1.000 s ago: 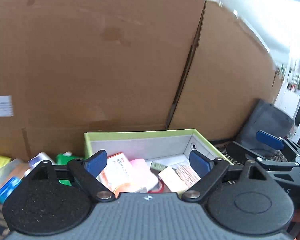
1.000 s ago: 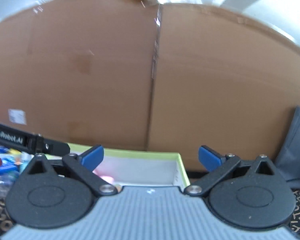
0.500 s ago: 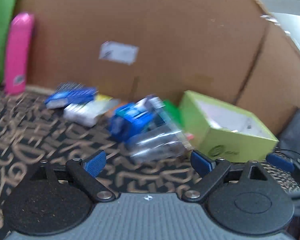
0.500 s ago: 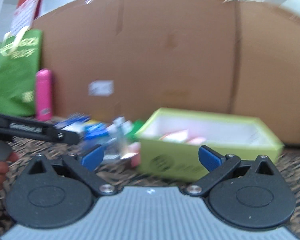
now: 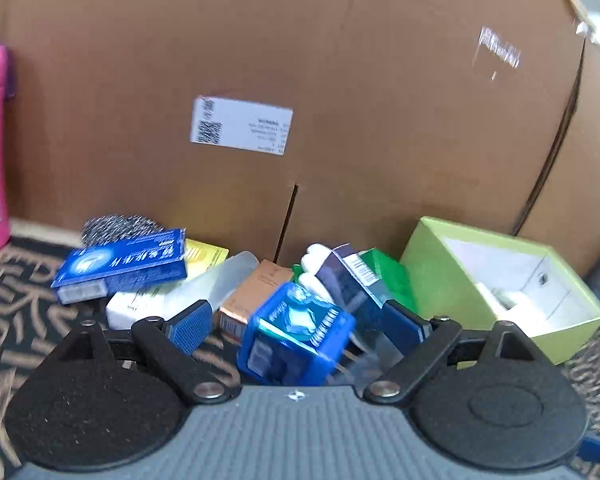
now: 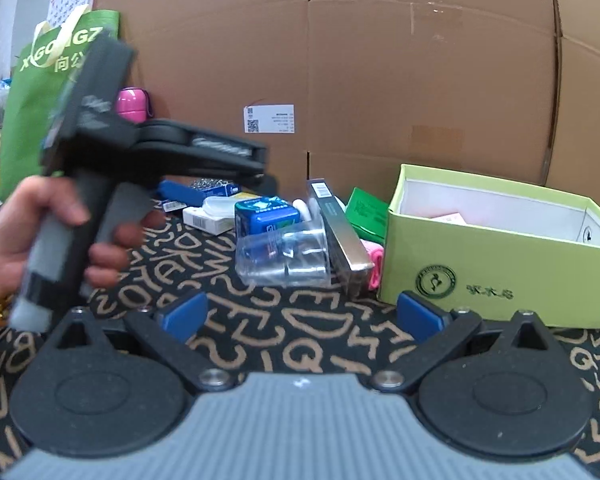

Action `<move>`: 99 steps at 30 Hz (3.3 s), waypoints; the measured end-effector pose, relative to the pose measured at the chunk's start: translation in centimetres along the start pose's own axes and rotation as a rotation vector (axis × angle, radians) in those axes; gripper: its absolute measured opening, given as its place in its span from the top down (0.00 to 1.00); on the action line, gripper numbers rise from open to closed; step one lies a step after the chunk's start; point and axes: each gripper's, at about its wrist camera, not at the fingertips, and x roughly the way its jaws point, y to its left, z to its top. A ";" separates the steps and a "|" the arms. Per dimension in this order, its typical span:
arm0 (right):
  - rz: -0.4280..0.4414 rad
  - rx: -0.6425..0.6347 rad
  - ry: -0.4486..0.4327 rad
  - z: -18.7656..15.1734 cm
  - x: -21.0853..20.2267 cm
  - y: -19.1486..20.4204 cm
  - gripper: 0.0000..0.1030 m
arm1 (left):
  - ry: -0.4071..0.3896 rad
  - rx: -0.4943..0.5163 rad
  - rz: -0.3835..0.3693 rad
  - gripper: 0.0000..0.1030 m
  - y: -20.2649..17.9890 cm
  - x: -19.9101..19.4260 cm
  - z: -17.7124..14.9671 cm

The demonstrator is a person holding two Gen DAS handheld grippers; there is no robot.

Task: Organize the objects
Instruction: 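Grasp the blue box with the left tool while the right grasps the clear cup, then carry the blue box and clear cup into the green box and release, then move both tools back toward the remaining items on the table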

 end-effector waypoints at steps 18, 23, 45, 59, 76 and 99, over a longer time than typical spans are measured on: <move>-0.052 -0.141 0.079 1.3 9.3 2.7 0.19 | 0.119 0.116 -0.084 0.35 2.9 -3.8 -2.9; -0.042 -0.090 0.058 0.3 5.9 1.6 0.19 | 0.130 0.118 -0.106 0.35 2.5 -5.8 -4.4; -0.154 0.032 -0.129 0.7 -4.0 -4.0 0.19 | 0.093 0.157 -0.146 0.41 -2.6 -7.7 -3.3; -0.351 0.074 -0.213 2.7 -4.7 -12.5 0.19 | -0.003 0.222 -0.337 0.41 -12.1 -6.4 2.6; -0.482 -0.023 -0.115 5.0 5.4 -22.8 0.17 | 0.007 0.258 -0.295 0.40 -22.3 7.4 5.0; -0.181 0.277 -0.153 0.6 -3.9 -13.4 0.00 | -0.088 0.134 -0.151 0.09 -9.6 -9.2 -4.1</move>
